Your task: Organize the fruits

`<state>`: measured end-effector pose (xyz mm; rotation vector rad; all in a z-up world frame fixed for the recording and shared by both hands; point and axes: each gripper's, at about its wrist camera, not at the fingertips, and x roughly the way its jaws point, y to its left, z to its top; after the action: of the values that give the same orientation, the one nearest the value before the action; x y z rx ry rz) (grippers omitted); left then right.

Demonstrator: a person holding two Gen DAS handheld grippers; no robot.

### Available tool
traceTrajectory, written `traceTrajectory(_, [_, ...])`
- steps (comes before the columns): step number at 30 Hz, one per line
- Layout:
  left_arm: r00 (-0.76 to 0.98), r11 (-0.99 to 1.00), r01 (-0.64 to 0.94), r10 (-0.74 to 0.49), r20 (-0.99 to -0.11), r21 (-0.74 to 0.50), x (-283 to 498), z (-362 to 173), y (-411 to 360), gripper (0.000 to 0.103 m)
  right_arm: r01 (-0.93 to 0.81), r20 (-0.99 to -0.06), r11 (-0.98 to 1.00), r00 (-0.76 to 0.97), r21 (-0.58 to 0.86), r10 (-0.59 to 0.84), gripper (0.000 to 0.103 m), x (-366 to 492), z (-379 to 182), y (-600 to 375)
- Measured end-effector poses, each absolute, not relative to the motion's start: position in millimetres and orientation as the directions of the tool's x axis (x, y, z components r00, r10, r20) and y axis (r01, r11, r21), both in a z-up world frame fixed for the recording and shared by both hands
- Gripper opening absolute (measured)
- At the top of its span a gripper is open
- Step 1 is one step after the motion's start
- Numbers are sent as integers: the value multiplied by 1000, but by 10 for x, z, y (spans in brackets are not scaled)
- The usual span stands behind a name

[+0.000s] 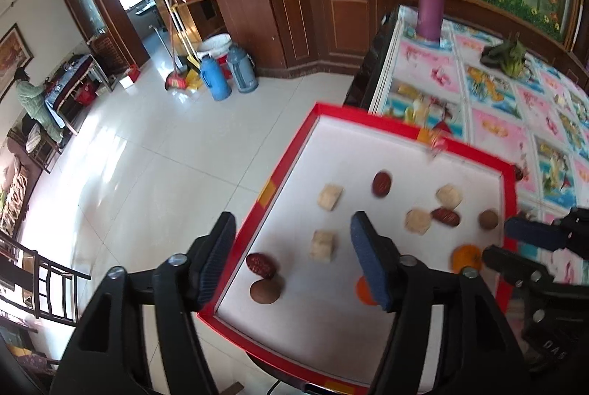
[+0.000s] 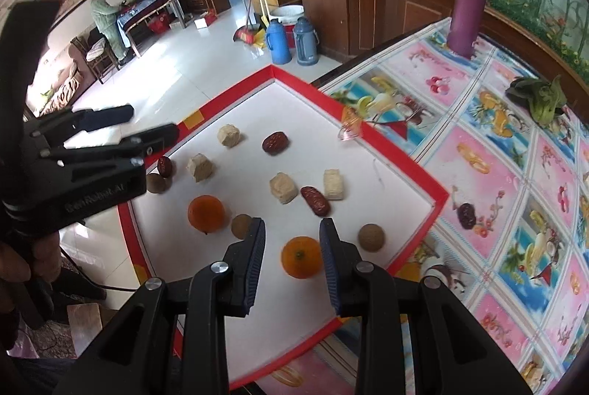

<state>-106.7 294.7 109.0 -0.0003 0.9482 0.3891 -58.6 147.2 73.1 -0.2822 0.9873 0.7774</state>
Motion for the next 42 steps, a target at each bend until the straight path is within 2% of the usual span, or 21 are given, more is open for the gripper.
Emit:
traceTrajectory(3, [554,920,-363,342,-759,149,-1123,1348,2765,77,-731,-816,677,340,84,468,30,-606,846,1369])
traceTrajectory(5, [569,916,-375,350,-744,145,-1166,1495,2631,85,-748,-799,660,358,64,483,30,-618,942,1296])
traceTrajectory(7, [582,915,-378,353,-733,140,-1210,1623,2510,89,-762,-778,645,372,56,507,31,-609,1036,1229])
traceTrajectory(10, [584,903,-401,379,-718,151,-1255,1815,2372,92,-779,-738,625,398,41,544,39,-651,1177,1132])
traceTrajectory(14, [584,880,-452,418,-696,149,-1350,2013,2276,100,-794,-693,607,425,23,583,41,-737,1328,999])
traceTrajectory(23, [542,826,-538,490,-683,167,-1576,2239,2186,101,-815,-600,578,473,-21,645,51,-877,1598,806])
traceTrajectory(29, [548,812,-561,511,-663,162,-1694,2386,2153,101,-809,-520,587,512,-26,683,65,-939,1771,709])
traceTrajectory(42, [567,811,-576,491,-661,109,-1729,2409,2183,103,-785,-537,619,524,-3,662,69,-928,1645,712])
